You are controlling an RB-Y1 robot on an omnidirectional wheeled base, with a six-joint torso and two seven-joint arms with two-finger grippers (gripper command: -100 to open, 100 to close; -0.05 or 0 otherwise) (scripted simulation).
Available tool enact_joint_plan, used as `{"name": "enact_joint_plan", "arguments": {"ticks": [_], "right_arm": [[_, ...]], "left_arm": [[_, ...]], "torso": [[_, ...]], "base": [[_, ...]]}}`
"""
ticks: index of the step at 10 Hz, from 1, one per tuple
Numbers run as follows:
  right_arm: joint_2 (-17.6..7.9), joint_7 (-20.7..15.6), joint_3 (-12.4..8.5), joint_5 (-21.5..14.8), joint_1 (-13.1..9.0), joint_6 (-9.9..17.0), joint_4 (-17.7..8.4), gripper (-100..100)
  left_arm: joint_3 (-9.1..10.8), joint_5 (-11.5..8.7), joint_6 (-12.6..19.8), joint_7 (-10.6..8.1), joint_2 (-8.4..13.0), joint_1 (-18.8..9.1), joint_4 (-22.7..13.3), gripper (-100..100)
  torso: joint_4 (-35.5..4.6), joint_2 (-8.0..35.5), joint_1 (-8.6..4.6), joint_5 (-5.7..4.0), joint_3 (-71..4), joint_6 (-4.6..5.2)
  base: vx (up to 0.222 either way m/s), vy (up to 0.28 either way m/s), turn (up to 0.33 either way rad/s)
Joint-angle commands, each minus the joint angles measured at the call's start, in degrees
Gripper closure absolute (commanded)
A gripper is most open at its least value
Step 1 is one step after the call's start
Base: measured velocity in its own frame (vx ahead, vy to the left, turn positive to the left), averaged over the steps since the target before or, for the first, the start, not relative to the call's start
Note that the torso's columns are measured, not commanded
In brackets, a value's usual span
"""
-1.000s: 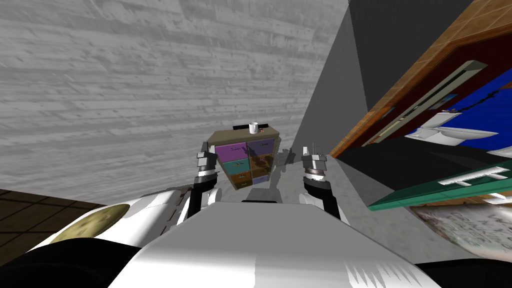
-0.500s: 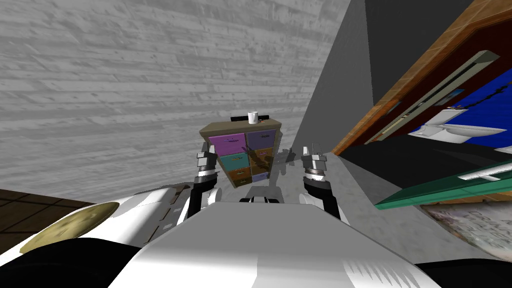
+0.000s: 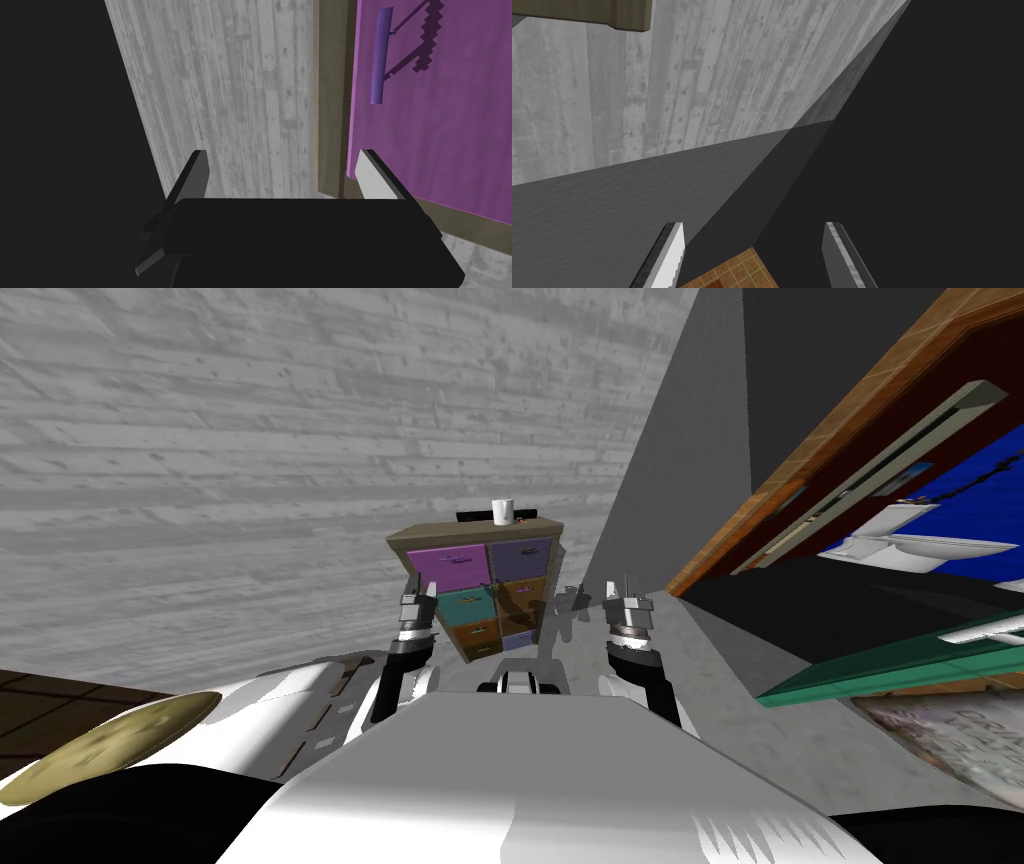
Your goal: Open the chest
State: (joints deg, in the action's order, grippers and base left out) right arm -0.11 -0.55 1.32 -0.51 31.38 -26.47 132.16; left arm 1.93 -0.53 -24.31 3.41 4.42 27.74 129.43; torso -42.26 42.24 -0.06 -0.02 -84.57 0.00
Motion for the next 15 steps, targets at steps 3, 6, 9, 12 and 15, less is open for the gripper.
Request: {"name": "enact_joint_plan", "arguments": {"ticks": [3,6,9,12,15], "right_arm": [[0.0,0.0,0.0,0.0,0.0,0.0,0.0,0],[0.0,0.0,0.0,0.0,0.0,0.0,0.0,0],[0.0,0.0,0.0,0.0,0.0,0.0,0.0,0],[0.0,0.0,0.0,0.0,0.0,0.0,0.0,0],[0.0,0.0,0.0,0.0,0.0,0.0,0.0,0]], "left_arm": [[-0.33,0.1,-1.4,0.03,4.0,-1.0,-5.5,-100],[-0.45,0.2,-2.6,-0.02,5.2,-1.8,-9.8,-100],[-0.53,0.2,-3.4,-0.06,5.7,-2.3,-12.6,-100],[-0.65,0.2,-4.6,-0.11,6.0,-3.0,-16.5,-100],[-0.75,0.2,-5.6,-0.15,6.1,-3.7,-20.2,-100]], "torso": [[0.0,0.0,0.00,0.00,0.0,0.00],[0.0,0.1,0.08,0.02,0.0,0.00],[0.0,0.1,0.14,0.04,0.0,-0.01],[0.0,0.0,0.01,0.00,0.0,0.00],[0.0,0.0,0.10,0.02,0.0,-0.01]], "base": [[0.045,-0.073,-0.004],[0.048,-0.079,-0.004],[0.032,-0.053,-0.004],[0.047,-0.081,-0.005],[0.044,-0.077,-0.005]]}}
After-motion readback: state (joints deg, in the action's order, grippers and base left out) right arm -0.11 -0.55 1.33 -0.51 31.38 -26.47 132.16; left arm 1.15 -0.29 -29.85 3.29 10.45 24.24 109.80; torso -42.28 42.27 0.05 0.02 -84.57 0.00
